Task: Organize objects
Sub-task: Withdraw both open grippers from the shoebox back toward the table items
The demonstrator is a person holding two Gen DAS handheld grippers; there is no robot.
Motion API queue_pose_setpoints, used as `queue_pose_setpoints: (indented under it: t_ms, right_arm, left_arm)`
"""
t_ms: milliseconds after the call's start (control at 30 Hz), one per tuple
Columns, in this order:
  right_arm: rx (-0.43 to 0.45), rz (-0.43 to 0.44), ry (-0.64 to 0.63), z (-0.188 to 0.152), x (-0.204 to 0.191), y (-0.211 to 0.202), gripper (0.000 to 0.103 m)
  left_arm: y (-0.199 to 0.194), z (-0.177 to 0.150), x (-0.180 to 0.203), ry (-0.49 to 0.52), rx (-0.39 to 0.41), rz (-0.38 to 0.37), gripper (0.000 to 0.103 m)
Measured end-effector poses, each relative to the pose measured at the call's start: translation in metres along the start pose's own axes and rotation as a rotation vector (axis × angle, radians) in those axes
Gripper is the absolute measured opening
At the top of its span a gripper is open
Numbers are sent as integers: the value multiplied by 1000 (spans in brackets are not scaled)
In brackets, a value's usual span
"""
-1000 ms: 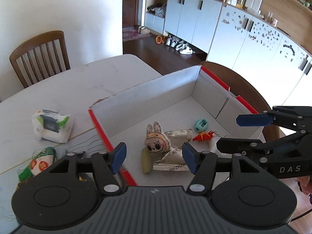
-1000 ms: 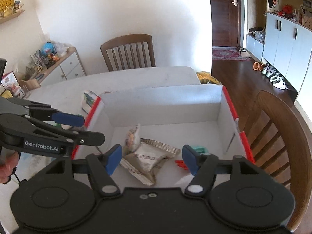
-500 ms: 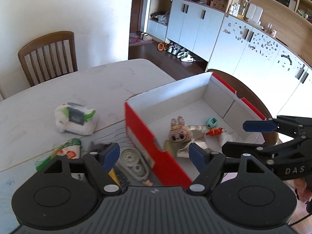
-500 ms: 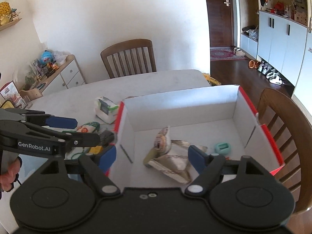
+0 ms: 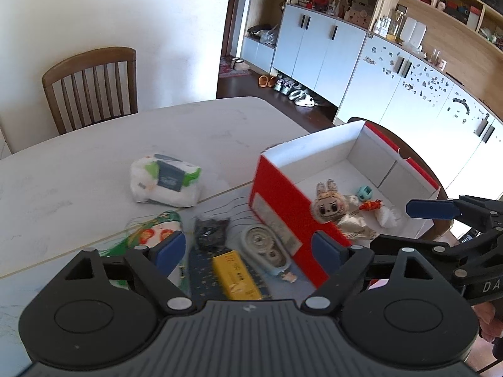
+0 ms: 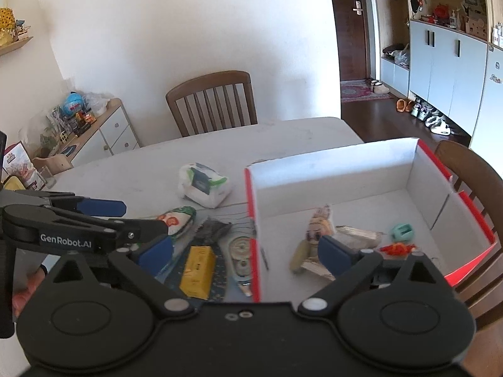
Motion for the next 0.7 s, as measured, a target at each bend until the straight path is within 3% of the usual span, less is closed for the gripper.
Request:
queue_pose_setpoints:
  t_ms: [167,233,700]
  right_arm:
    - [-15,-9,-7,-4,-26,4,99]
    - [-21,-13,-17,-7,-36,6,99]
    - [-76,-35,-95,-31,-89,27,98]
  left_arm:
    - [-10,-6,-25,-5,13,-2,93]
    - [-14,-8,-37,-11,18,9,101]
    - [-26,-31,-115,3,30,100,102]
Point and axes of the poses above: each gripper's, at about its wrist camera, not at the fingertips, and y roughly the way its jaws point, x to its right, z to its top, the point moved 5 cm from there along y, roughly the way its jaws point, and after that the axes turned 11 degrees about -z, right-handed, at the moved point
